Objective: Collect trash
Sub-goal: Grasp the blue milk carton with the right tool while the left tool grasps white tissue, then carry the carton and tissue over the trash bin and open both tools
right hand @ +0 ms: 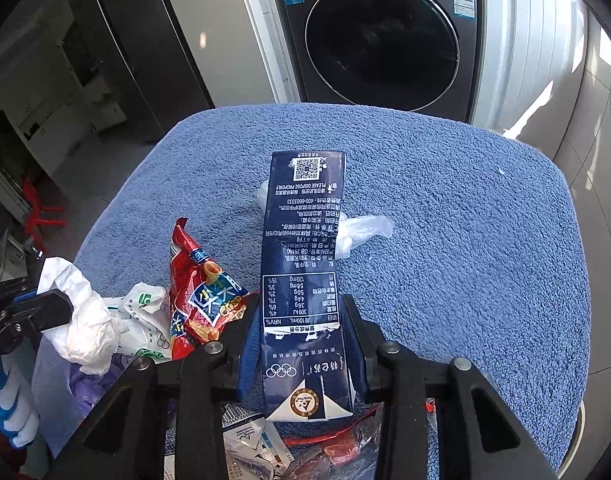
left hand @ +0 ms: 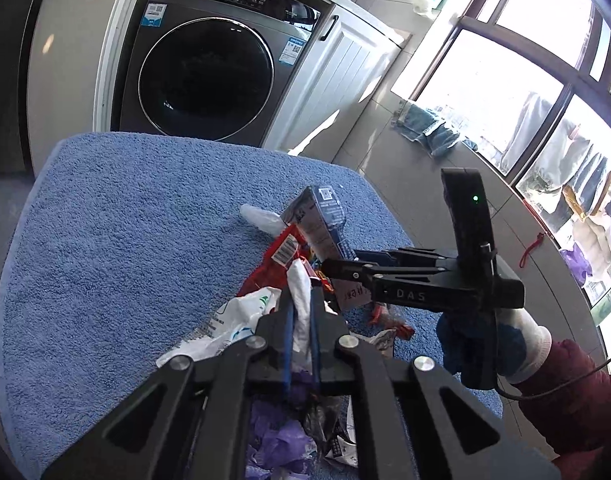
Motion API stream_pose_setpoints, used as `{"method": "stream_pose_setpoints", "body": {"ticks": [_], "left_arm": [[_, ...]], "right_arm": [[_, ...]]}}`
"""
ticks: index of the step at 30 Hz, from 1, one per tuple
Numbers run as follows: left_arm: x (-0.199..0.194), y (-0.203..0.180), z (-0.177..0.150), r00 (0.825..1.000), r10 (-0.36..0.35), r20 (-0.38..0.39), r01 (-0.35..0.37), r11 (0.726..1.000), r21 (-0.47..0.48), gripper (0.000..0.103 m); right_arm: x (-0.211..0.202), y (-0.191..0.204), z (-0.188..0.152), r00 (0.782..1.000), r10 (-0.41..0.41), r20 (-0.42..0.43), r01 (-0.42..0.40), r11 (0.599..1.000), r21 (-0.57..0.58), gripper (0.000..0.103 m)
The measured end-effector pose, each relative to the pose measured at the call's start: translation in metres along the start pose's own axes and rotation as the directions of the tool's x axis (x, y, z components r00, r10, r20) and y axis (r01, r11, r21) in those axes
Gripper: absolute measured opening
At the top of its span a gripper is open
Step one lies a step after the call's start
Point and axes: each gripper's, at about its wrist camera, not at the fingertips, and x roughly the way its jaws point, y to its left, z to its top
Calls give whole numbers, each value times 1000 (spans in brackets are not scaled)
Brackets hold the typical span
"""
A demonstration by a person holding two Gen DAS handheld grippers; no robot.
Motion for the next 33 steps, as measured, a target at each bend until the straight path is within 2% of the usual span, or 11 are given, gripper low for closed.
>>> {"method": "stream_pose_setpoints", "body": {"ticks": [7,14,19,24,33], "left_arm": [[-24,-4,-1,999,16,36,-16,1000,-9,6],[-48,-18,-2,996,35,81,-36,999,8,6],[-52,-43,1,994,44,95,-48,998,40,6],[-40,-77,8,996,30,79,-37,996,82,6],[16,-170,23,999,-33,-12,35,977,212,6]], "right_arm": [[-35,-10,-3,995,34,95,-39,998,44,35],[-89,-13,-17,977,43,210,-56,997,58,35],[-125,-22,-33,961,32,273,-52,997,64,35],[-157,-45,-53,950,-26,311,-10,993,114,35],[-214,-133,-125,924,-183,336,79,951,299,35]]}}
